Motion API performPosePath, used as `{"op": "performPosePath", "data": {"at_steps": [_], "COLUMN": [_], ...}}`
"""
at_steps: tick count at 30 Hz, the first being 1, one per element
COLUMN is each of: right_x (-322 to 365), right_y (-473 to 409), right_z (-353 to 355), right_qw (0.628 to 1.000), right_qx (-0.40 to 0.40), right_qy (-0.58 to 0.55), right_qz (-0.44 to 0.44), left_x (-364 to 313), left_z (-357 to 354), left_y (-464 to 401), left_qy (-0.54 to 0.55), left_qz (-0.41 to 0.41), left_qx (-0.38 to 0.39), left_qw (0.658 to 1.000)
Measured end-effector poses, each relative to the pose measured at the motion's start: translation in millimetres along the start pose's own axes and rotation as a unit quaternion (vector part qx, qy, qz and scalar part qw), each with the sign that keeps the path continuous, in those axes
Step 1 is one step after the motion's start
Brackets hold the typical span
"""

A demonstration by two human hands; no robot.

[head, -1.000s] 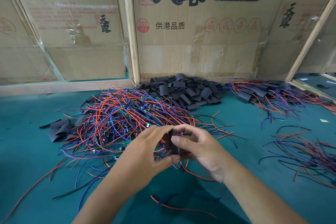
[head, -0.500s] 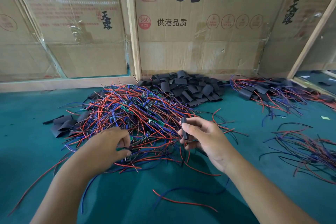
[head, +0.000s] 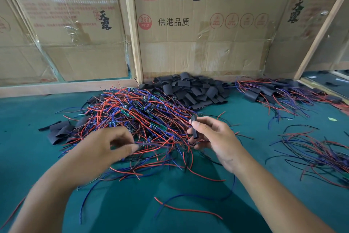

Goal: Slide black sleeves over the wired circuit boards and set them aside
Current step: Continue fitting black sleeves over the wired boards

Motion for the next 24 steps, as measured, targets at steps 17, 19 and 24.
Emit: {"op": "performPosePath", "data": {"at_steps": [17,19,24], "right_x": [9,10,14], "right_y": [-3,-3,-2], "right_z": [25,24,25], "right_qw": [0.906,0.915,0.926], "right_qx": [0.021,0.01,-0.016], "right_qy": [0.378,0.359,0.328], "right_qz": [0.187,0.185,0.187], "left_x": [-31,-32,-32], "left_z": [2,1,-5], "left_y": [3,3,3], "left_qy": [0.466,0.481,0.538], "left_qz": [-0.017,-0.01,0.014], "left_qx": [-0.105,-0.105,-0.072], "left_qw": [0.878,0.87,0.84]}}
Point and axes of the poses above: each hand's wrist, its own y-axis away from the middle knuckle, its own z-axis out of the back of the hand, x = y × z, the point moved 2 cm from there along -y, towards the middle knuckle, and after that the axes turned 10 degrees about z, right-handed, at the moved point
